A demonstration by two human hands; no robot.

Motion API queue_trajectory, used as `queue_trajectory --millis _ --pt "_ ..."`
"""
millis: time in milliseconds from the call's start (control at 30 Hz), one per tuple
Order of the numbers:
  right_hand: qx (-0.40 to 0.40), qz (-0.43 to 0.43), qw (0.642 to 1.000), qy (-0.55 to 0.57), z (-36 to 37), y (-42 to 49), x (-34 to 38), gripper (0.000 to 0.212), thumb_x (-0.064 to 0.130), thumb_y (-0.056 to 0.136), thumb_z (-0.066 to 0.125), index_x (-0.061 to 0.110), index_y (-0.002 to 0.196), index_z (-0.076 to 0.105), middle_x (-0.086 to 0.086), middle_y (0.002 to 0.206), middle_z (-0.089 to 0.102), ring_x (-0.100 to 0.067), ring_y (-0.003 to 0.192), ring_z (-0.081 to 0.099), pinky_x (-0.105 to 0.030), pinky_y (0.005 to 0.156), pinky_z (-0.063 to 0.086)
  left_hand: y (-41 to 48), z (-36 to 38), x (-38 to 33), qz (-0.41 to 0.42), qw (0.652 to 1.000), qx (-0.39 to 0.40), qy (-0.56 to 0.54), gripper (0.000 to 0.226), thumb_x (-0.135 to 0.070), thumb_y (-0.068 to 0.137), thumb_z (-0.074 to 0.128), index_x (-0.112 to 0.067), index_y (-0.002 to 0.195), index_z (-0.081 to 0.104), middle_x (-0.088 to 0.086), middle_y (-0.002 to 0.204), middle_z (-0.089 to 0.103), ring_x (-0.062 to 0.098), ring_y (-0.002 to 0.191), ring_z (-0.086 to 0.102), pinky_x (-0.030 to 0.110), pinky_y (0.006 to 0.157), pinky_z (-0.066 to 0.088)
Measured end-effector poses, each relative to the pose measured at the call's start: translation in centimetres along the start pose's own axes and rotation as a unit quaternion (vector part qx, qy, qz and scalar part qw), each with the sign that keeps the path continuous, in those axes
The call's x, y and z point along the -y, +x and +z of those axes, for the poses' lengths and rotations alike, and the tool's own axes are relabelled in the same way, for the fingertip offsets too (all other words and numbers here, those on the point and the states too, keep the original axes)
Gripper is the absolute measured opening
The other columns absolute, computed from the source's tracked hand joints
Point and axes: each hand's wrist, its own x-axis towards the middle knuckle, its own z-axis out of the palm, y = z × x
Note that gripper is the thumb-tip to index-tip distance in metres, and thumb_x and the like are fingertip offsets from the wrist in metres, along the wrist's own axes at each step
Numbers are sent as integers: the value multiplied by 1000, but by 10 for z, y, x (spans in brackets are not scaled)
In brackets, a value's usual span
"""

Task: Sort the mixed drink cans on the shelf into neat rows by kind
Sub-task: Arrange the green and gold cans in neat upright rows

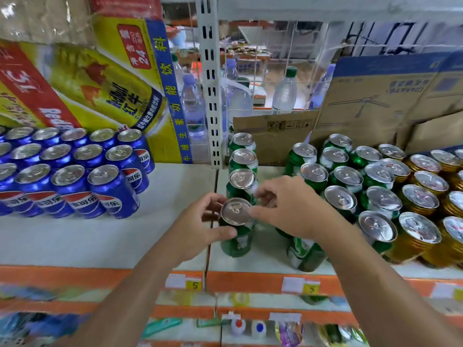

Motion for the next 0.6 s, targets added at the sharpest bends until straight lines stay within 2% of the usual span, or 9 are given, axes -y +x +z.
queue_trajectory --millis 67,200,267,400,500,600 --pt "32 13 999 -13 4 -3 2 46 48 83 67 9 109 66 -8 98 69 -23 90 64 -43 82 53 -2 0 0 -3 1000 12 -19 55 -32 63 88 -39 107 57 -10 108 64 12 99 65 33 81 56" --pt "40 -1 999 -4 10 -1 -1 25 43 85 65 21 95 70 1 79 69 -16 70 61 -42 70 54 -3 6 -2 5 998 4 -64 42 -15 75 78 -31 108 58 -6 109 62 14 97 65 26 67 55" --pt "32 0 999 3 11 0 -3 19 40 86 65 23 93 71 2 79 70 -15 70 62 -44 71 55 -1 9 -1 19 998 -3 -56 40 -16 76 78 -35 106 58 -13 103 64 11 96 65 29 70 55" --pt "34 5 999 13 11 4 -7 21 38 85 66 23 98 71 1 88 72 -17 81 66 -44 76 56 2 13 3 33 999 -18 -24 45 -40 66 78 -41 105 57 -25 98 65 10 100 64 42 87 55" --pt "37 4 999 15 9 4 -7 21 37 85 66 23 100 71 2 90 72 -16 82 66 -44 77 55 4 12 4 33 999 -6 -18 48 -50 62 79 -46 104 56 -22 101 64 11 103 63 44 88 55" --pt "44 0 999 15 8 4 -8 20 38 86 66 22 98 71 0 86 72 -16 79 66 -44 76 56 8 6 3 29 999 22 12 53 -50 65 82 -37 109 55 -13 108 63 11 104 62 36 88 54"
